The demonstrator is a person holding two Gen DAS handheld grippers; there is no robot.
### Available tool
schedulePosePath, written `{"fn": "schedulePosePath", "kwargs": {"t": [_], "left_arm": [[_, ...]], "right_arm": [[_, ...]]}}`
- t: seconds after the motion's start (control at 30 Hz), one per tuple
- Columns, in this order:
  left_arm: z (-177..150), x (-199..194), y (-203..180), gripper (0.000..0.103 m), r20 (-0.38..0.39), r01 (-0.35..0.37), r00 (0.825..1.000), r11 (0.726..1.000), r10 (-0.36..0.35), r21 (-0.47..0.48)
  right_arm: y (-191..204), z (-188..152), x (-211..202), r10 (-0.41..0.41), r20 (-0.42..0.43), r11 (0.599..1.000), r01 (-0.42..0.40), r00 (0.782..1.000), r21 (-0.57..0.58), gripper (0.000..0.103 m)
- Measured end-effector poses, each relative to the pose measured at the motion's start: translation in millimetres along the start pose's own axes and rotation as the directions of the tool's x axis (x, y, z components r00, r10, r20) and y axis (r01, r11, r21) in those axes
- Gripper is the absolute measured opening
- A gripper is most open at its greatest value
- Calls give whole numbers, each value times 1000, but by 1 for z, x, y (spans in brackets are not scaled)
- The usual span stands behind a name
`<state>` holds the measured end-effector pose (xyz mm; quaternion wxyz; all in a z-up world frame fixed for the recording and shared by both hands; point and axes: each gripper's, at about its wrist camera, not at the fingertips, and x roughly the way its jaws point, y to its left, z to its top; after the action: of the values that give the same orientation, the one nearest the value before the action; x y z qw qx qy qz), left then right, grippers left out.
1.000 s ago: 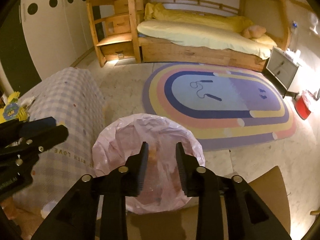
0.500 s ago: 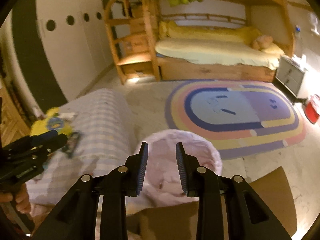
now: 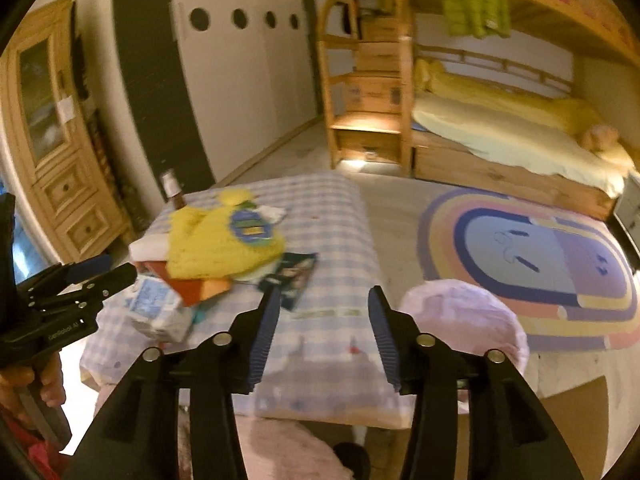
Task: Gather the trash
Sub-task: 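Move both open tools back over the table, then grasp the dark green snack wrapper with the right tool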
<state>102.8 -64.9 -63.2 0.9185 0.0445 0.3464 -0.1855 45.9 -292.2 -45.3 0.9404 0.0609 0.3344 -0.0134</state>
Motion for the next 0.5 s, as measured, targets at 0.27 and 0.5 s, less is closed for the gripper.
{"fn": "schedulePosePath", "kwargs": {"t": [0.27, 0.5], "left_arm": [[-7, 1, 70, 63, -22, -75, 997, 994, 73, -80], [-8, 18, 93, 63, -51, -93, 995, 992, 89, -85]], "right_arm": [[42, -1, 39, 2, -55, 998, -5, 998, -61, 52], [37, -1, 86, -55, -105, 998, 53, 993, -26, 39]]}}
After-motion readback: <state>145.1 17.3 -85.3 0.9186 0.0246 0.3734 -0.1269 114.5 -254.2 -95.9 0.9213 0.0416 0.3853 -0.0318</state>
